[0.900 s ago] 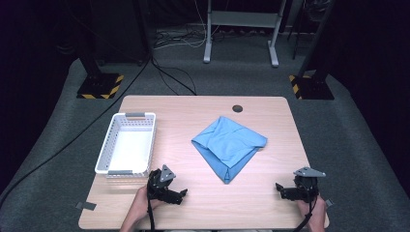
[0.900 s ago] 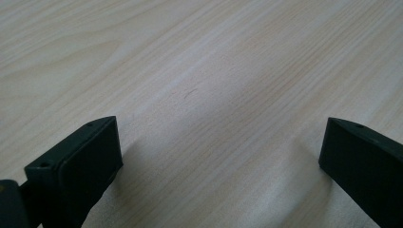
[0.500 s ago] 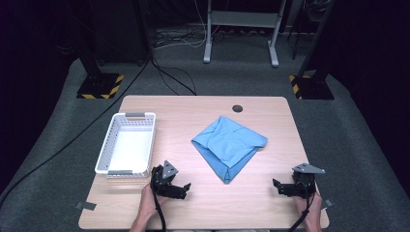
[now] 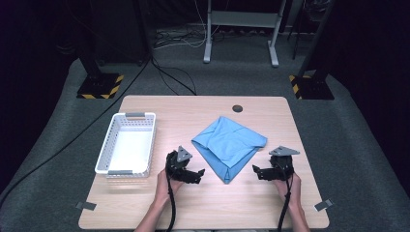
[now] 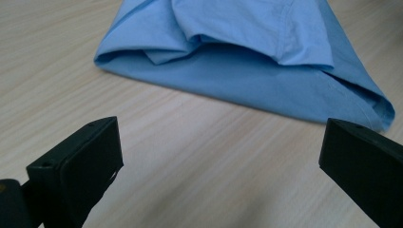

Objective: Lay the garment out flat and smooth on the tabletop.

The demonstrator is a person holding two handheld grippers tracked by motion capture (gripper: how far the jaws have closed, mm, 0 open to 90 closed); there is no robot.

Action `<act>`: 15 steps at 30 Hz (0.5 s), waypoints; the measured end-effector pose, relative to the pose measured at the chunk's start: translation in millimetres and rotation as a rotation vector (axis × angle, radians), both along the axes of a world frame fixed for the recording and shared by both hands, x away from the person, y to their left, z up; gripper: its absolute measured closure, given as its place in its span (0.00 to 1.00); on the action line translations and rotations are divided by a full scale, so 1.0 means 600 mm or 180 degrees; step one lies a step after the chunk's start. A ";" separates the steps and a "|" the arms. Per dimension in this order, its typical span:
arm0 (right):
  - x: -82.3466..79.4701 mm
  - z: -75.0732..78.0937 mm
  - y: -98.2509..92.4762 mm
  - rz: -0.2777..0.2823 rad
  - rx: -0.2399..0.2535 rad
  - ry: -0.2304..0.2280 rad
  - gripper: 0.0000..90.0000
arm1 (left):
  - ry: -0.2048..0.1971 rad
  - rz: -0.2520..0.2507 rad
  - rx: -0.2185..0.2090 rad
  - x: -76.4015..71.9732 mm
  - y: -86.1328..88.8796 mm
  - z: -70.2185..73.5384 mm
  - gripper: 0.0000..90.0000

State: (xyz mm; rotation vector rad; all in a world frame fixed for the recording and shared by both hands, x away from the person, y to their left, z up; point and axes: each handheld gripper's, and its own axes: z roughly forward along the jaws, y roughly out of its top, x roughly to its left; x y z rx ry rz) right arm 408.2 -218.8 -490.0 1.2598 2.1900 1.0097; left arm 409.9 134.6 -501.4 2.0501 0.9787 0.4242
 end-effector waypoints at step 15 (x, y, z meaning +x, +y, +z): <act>0.090 -0.028 0.110 0.0107 -0.0020 0.0225 0.01 | 0.0249 0.0006 0.0114 0.074 -0.096 -0.038 0.00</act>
